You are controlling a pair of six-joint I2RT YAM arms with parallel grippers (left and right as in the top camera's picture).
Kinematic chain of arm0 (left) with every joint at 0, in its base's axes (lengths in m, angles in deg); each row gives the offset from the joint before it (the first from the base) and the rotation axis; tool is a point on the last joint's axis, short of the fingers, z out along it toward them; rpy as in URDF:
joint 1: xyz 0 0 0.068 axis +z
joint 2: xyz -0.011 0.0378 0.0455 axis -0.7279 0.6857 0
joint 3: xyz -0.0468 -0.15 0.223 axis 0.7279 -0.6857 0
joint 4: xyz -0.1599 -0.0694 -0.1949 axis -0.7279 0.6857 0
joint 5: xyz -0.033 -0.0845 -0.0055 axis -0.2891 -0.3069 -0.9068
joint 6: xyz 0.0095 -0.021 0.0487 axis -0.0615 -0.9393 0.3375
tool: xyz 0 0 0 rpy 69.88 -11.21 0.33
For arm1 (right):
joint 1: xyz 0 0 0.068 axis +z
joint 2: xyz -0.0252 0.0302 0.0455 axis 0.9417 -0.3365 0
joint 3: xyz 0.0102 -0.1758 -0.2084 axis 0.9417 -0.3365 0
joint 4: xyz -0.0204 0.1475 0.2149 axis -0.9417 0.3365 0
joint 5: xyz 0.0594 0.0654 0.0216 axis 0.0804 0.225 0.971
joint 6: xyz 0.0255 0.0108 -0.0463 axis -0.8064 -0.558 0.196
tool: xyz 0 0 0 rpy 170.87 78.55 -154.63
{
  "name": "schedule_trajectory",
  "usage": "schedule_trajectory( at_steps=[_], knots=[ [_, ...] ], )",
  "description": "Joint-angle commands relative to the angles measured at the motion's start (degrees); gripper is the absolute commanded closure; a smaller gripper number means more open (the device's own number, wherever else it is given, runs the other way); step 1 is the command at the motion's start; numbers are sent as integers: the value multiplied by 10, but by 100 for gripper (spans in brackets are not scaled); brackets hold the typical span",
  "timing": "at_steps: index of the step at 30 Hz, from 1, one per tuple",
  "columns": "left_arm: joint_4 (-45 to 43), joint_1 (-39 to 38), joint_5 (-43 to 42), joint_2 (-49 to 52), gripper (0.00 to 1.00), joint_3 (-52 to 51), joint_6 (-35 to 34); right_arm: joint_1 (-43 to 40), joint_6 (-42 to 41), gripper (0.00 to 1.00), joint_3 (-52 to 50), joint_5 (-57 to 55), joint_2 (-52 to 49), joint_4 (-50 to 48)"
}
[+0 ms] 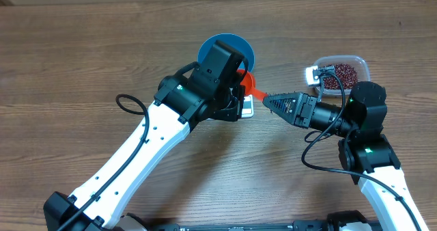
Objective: Scoop item into bowl and weigh 150g on scale
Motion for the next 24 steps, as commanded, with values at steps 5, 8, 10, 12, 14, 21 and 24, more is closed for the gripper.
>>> schedule_trajectory(
  at_steps=[5,8,10,12,14,21,24],
  knots=[
    [-10,-8,9,5,96,7,-8,0,2,63,14,-2,2,-2],
    [-10,-8,9,5,96,7,-8,0,2,65,14,-2,2,-2],
    [-10,-8,9,5,95,7,-8,0,2,65,14,-2,2,-2],
    [-11,-8,10,5,96,7,-8,0,2,65,14,-2,2,-2],
    [-12,-8,10,5,96,7,-8,0,2,65,14,-2,2,-2],
    [-11,-8,9,5,96,7,-8,0,2,65,14,-2,2,-2],
    [-11,-8,8,5,96,7,-8,0,2,64,14,-5,2,-2]
  ],
)
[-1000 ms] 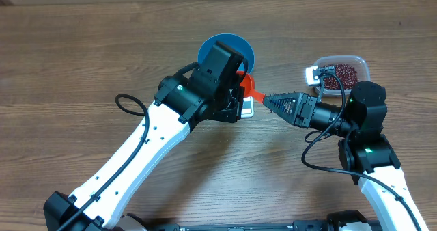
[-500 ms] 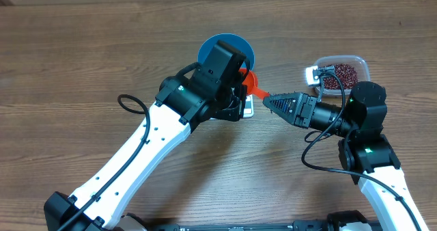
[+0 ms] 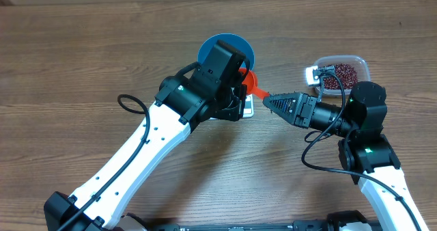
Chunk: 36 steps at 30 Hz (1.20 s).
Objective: Scoop item into bowl and weigh 150g on scale
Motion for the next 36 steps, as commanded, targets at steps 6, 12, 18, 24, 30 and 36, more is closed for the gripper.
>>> schedule_trajectory(
  at_steps=[6,12,18,24,30,36],
  knots=[
    [-7,-4,25,5,95,7,-9,0,-1,64,14,-22,2,-2],
    [-34,-4,39,8,96,7,-8,0,-3,64,14,-37,2,-9],
    [-37,-4,40,8,95,7,-8,0,-18,64,13,-42,2,-23],
    [-38,-4,40,8,95,7,-8,0,-31,64,14,-42,2,-42],
    [-40,-4,40,8,96,7,-8,0,-31,71,13,-41,2,-42],
    [-47,-4,40,8,96,7,-8,8,-30,75,13,-42,2,-42]
  ],
)
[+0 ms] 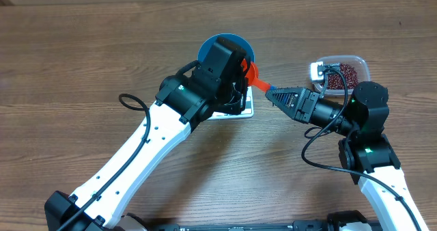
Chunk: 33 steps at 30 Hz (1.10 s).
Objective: Scoop item into bowl and weigh 150g on scale
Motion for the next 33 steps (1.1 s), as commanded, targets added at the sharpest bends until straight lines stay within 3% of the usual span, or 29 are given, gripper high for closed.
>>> schedule_trajectory(
  at_steps=[1,11,21,22,26,33],
  knots=[
    [-3,-4,12,6,96,7,-8,7,0,76,14,-1,2,-8],
    [-3,-4,12,7,96,7,-8,7,0,96,14,-1,2,-8],
    [-3,-4,12,7,96,7,-8,7,0,96,13,-1,2,-8],
    [-3,-4,12,7,84,7,-8,6,0,96,14,-1,2,-8],
    [-3,-4,10,7,3,7,-8,6,0,96,14,-2,2,-8],
    [-5,-4,-14,6,0,7,-7,6,0,96,13,-12,2,-8]
  ],
)
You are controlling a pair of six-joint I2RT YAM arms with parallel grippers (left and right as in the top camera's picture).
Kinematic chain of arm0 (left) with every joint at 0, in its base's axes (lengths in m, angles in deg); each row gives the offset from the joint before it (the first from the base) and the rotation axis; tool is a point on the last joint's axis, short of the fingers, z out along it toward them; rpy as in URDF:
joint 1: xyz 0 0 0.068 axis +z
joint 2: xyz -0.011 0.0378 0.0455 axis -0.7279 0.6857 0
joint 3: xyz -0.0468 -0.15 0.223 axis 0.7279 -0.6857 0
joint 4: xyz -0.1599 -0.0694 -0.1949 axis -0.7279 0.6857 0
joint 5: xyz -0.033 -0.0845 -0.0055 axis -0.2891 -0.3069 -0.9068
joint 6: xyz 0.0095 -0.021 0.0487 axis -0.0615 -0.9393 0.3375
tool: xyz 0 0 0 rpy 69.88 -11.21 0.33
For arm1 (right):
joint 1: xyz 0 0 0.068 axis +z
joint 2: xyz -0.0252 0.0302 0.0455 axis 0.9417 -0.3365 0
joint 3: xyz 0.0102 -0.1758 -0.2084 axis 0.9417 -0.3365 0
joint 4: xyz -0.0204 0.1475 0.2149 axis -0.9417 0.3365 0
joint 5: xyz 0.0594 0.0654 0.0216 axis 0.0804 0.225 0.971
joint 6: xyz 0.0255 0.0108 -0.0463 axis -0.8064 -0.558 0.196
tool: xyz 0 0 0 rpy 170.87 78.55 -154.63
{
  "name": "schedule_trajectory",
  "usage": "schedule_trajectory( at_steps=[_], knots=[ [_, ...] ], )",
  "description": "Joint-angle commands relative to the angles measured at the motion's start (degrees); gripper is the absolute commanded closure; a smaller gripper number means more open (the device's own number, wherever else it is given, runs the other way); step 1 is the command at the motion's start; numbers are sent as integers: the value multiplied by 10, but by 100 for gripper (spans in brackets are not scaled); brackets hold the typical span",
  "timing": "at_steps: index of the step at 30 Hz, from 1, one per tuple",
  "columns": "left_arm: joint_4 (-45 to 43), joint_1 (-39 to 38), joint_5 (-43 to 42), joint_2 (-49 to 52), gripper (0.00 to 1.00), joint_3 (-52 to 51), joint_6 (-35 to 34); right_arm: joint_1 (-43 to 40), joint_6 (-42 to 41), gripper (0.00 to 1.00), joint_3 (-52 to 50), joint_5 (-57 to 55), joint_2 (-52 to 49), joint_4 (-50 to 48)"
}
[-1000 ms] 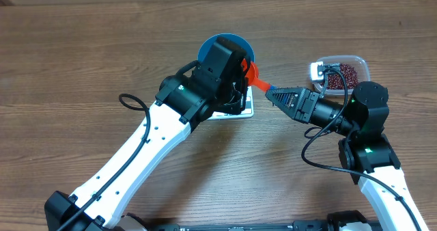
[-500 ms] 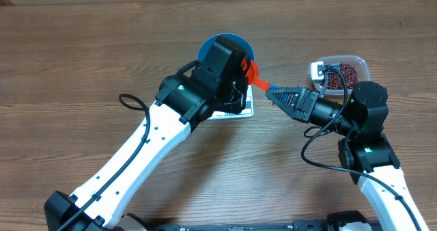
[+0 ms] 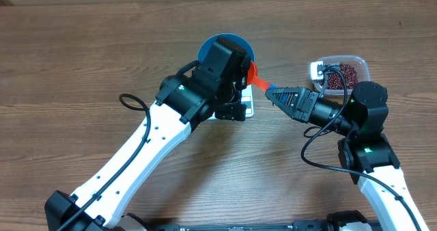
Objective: Scoop item into bowl and weigh 150g on scale
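A blue bowl (image 3: 218, 43) sits at the table's far middle, largely covered by my left arm's wrist. My left gripper (image 3: 235, 108) points down beside a white scale (image 3: 248, 111) just in front of the bowl. Its fingers are mostly hidden, so its state is unclear. My right gripper (image 3: 272, 91) is shut on the handle of a red scoop (image 3: 255, 75). The scoop's head reaches the bowl's right rim, partly behind the left wrist. What the scoop holds cannot be seen.
A clear plastic tub of red beans (image 3: 343, 72) stands at the far right, behind my right arm. A black cable (image 3: 130, 102) loops out from the left arm's side. The wooden table (image 3: 82, 53) stretches to the left.
The scoop's head looks narrower against the bowl's right rim, as if turned. A dark part of my left gripper shows a little lower over the scale. Both arms have otherwise held position.
At the two oldest moments my right gripper held the red scoop low, beside the scale and the left wrist. By 1.1 s ago it had moved up to the bowl's right rim. It stays there now. The left arm has hovered over bowl and scale throughout.
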Motion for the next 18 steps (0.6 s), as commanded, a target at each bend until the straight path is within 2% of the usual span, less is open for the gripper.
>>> schedule_trajectory(
  at_steps=[1,9,18],
  knots=[
    [-3,-3,-21,6,0,7,-3,3,0,96,14,-3,3,-4],
    [-19,-3,-17,-20,0,7,42,2,5,96,14,-39,3,-4],
    [9,-3,52,-110,1,7,120,2,47,96,14,-66,4,0]
  ],
)
